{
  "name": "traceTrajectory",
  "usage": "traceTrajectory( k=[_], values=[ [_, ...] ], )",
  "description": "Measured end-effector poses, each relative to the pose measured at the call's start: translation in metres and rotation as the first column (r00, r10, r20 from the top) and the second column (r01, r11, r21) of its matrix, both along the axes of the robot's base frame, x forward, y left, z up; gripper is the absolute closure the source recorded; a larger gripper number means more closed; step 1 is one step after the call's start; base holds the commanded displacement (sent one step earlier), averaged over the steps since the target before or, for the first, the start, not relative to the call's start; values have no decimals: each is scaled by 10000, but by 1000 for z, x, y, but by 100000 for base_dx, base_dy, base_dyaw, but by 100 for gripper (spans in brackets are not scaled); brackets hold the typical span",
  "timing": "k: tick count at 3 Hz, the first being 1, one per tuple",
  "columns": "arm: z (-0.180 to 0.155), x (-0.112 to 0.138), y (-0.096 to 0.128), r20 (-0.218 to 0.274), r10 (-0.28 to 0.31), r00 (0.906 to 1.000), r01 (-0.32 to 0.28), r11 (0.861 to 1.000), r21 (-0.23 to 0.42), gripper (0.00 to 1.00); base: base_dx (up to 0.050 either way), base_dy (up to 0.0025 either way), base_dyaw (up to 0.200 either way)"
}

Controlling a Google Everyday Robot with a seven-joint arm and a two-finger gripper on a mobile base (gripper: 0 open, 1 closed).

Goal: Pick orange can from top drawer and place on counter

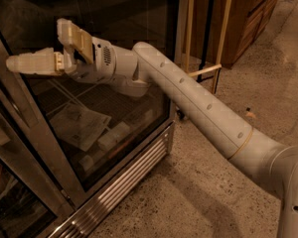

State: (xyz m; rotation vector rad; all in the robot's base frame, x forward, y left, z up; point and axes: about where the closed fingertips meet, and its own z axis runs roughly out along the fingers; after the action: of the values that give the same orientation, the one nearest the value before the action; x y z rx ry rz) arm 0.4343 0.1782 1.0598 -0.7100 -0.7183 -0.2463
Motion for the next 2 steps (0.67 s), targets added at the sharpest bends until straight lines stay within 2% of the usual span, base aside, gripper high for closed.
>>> traceTrajectory(
  k=[1,2],
  values=[
    [0,0,-2,-1,-2,10000,2,10000,0,0,0,0,0],
    [2,11,-4,-47,-165,9999,165,9998,88,0,0,0,0]
  ],
)
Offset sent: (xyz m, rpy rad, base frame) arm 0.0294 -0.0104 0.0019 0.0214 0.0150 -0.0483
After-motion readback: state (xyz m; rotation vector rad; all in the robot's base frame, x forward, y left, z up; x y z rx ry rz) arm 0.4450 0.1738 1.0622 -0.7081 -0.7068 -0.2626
